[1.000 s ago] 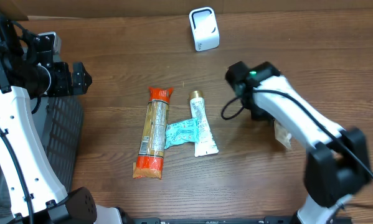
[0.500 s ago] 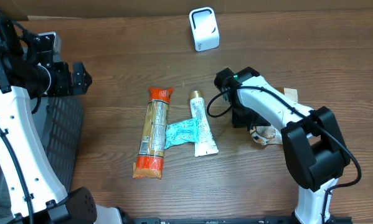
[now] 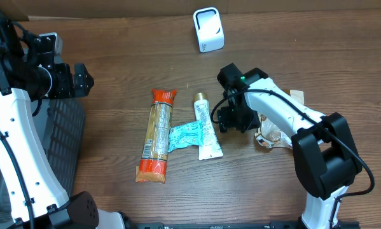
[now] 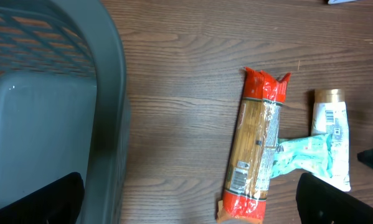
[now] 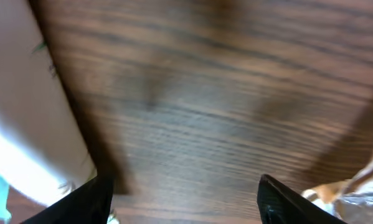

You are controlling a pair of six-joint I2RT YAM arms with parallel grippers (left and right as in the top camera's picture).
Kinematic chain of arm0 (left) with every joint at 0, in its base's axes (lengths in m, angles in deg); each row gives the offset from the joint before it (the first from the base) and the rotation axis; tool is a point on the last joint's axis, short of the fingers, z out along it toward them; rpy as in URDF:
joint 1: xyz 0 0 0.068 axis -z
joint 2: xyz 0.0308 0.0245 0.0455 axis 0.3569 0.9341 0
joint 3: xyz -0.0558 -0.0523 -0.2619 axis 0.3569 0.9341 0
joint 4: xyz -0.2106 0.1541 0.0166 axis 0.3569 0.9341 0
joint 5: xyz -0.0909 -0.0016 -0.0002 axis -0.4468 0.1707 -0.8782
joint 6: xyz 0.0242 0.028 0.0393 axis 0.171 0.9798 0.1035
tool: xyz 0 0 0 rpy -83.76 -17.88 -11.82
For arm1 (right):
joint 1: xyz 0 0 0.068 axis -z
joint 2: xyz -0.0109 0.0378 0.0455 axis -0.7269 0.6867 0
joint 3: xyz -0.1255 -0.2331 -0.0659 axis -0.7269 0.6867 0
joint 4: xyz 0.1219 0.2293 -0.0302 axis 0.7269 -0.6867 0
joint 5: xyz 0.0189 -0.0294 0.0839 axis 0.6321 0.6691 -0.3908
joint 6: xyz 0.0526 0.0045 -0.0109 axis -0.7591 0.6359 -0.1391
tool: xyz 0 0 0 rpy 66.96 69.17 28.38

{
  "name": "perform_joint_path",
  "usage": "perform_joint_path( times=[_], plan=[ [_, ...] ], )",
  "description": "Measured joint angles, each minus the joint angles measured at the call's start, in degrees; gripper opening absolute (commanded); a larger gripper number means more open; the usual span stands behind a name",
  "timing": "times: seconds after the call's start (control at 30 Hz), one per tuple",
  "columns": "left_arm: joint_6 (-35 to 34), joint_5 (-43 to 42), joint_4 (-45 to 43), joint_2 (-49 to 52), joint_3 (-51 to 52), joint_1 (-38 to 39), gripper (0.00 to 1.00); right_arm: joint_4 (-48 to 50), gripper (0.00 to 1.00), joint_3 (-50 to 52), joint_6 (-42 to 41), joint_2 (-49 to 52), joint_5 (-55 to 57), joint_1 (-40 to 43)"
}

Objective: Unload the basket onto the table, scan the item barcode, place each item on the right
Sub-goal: 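Grasp the beige pouch with the right gripper and lift it right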

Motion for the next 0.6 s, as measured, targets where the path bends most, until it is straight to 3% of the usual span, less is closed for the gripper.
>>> perform_joint_path(
  times=[0.3, 0.6],
  plan=[
    [0.0, 0.0, 0.0, 0.0, 0.0, 0.0, 1.0, -3.74, 0.73, 5.4, -0.55, 0.0, -1.14, 2.32],
    [0.0, 0.0, 0.0, 0.0, 0.0, 0.0, 1.0, -7.8, 0.73, 5.4, -3.76, 0.0, 5.29, 14.1]
  ],
)
